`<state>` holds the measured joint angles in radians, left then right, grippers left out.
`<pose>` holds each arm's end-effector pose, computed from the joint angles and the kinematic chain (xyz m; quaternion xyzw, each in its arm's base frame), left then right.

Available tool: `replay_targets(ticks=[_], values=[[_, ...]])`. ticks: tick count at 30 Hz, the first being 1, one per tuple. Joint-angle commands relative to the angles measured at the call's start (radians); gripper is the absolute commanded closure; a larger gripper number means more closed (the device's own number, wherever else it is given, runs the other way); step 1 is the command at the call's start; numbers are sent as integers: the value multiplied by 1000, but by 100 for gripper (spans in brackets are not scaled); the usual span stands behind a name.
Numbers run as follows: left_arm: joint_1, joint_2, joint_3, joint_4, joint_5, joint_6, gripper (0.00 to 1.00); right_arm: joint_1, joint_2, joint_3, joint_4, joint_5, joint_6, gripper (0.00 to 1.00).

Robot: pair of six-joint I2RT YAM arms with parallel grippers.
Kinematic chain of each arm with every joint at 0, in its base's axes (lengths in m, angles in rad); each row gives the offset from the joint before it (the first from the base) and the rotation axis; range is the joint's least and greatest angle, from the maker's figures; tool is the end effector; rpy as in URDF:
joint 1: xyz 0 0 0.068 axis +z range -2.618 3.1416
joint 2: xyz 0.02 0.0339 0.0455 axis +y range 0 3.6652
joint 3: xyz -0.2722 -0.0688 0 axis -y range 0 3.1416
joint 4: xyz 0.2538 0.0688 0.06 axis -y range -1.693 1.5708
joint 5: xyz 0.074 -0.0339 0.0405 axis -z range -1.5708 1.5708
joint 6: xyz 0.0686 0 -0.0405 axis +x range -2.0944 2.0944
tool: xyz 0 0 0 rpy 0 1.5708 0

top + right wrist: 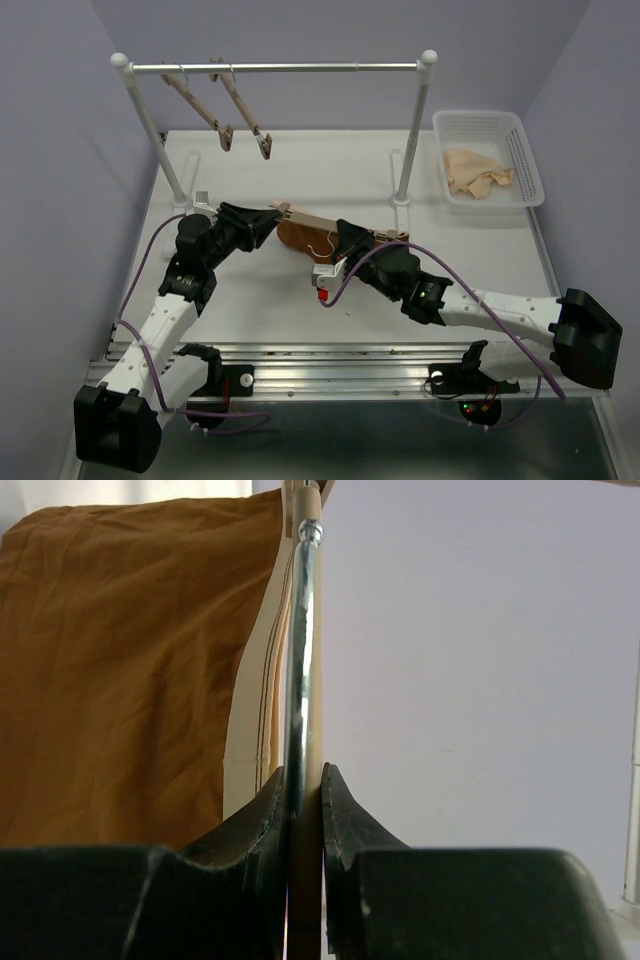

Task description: Remove the underwear clipped to the hanger

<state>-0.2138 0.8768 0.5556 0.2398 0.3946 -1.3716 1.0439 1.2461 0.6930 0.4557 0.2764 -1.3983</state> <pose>0.2314 -0.0772 0.2884 -0.2833 0.6762 -0.5745 0.3638 0.1771 0.2672 0.2756 -0.6575 0.3383 -0.2177 0.6370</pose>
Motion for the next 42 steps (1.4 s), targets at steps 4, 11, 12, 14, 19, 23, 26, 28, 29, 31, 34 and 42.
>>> replay_targets(ticks=[4, 11, 12, 14, 19, 23, 26, 28, 29, 31, 34, 42], values=[[5, -2, 12, 47, 33, 17, 75, 5, -11, 45, 52, -5, -16, 99], [5, -5, 24, 20, 47, 35, 100, 5, -7, 42, 63, -2, -24, 99], [7, -12, 26, 1, 41, 39, 100, 5, -7, 42, 64, 0, -25, 99], [5, -15, 35, -23, 38, 49, 100, 5, -5, 42, 61, 0, -28, 99], [5, 11, 61, -36, 59, 75, 51, 5, -2, 40, 49, 1, -33, 99], [7, 19, 69, -20, 59, 71, 40, 14, -4, 40, 43, 1, -41, 99], [5, 24, 87, -39, 52, 83, 40, 15, -1, 37, 50, 3, -50, 99], [5, 22, 96, -59, 44, 86, 41, 15, 3, 37, 57, 7, -54, 99], [5, 21, 96, -62, 41, 88, 41, 24, 0, 37, 55, 9, -56, 99], [5, 18, 93, -63, 36, 83, 46, 24, 0, 34, 51, 10, -64, 99], [5, 19, 92, -63, 32, 82, 50, 24, -4, 28, 46, 10, -71, 99], [5, 33, 121, -103, 27, 103, 47, 44, 1, 19, 47, 26, -120, 99]])
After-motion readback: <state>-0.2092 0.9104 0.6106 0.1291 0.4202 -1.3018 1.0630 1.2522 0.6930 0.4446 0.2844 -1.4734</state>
